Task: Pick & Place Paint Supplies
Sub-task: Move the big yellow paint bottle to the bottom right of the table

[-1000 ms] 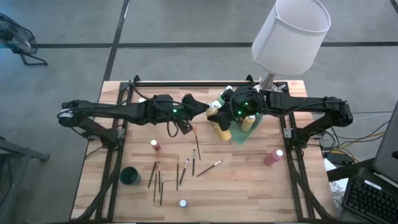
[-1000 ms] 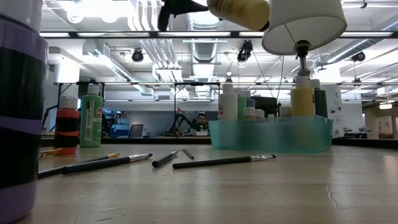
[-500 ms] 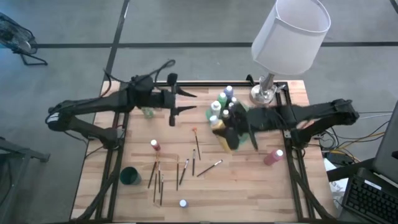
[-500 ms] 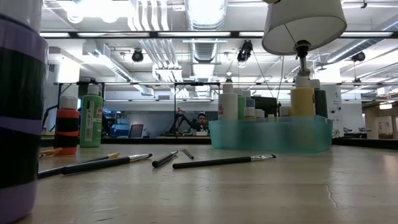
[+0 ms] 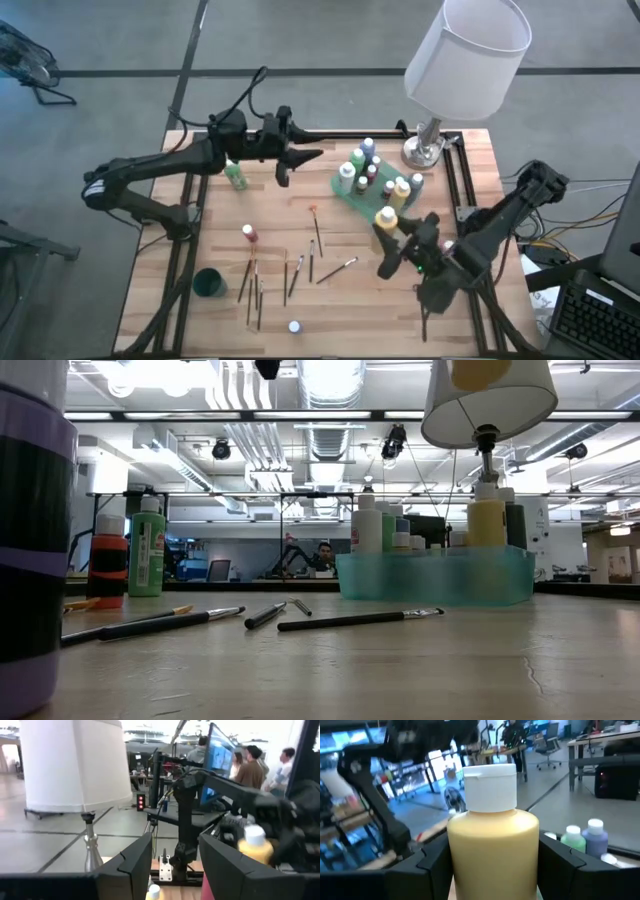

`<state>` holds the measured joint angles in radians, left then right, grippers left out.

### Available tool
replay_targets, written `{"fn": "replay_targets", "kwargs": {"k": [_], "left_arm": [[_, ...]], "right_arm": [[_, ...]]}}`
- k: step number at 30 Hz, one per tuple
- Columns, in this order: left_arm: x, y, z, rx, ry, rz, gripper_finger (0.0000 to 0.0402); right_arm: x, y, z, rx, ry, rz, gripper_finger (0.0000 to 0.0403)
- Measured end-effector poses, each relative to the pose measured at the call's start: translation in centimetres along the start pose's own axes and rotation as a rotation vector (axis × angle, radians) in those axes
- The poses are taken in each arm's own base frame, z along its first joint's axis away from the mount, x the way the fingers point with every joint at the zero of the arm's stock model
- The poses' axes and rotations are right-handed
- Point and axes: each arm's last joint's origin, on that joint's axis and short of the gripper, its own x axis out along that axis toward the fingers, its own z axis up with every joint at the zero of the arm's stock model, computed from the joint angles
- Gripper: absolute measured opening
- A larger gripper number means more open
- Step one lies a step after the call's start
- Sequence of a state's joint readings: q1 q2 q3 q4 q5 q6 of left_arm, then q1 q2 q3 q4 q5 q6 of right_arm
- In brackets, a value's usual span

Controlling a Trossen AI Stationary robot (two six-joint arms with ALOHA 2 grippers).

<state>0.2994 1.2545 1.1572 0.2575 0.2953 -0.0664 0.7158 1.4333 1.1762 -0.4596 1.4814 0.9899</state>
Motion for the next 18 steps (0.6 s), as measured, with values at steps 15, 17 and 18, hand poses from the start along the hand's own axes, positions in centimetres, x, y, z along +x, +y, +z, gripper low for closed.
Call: {"fn": "replay_targets", "kwargs": {"k": [15,17,18], "left_arm": [[1.2,0.7,-0.9,-0.186,-0.027,0.076,0.0168],[1.2,0.7,-0.9,-0.211,-0.029,0.076,0.0168],[1.2,0.7,-0.9,-0.225,-0.030,0.075,0.0168]], "right_arm": [[-1.5,1.8,-7.2,-0.214,0.067,0.070,0.0214],[-1.4,2.0,-8.5,-0.251,0.062,0.065,0.0214],[-1.4,2.0,-9.2,-0.272,0.062,0.063,0.0214]]}}
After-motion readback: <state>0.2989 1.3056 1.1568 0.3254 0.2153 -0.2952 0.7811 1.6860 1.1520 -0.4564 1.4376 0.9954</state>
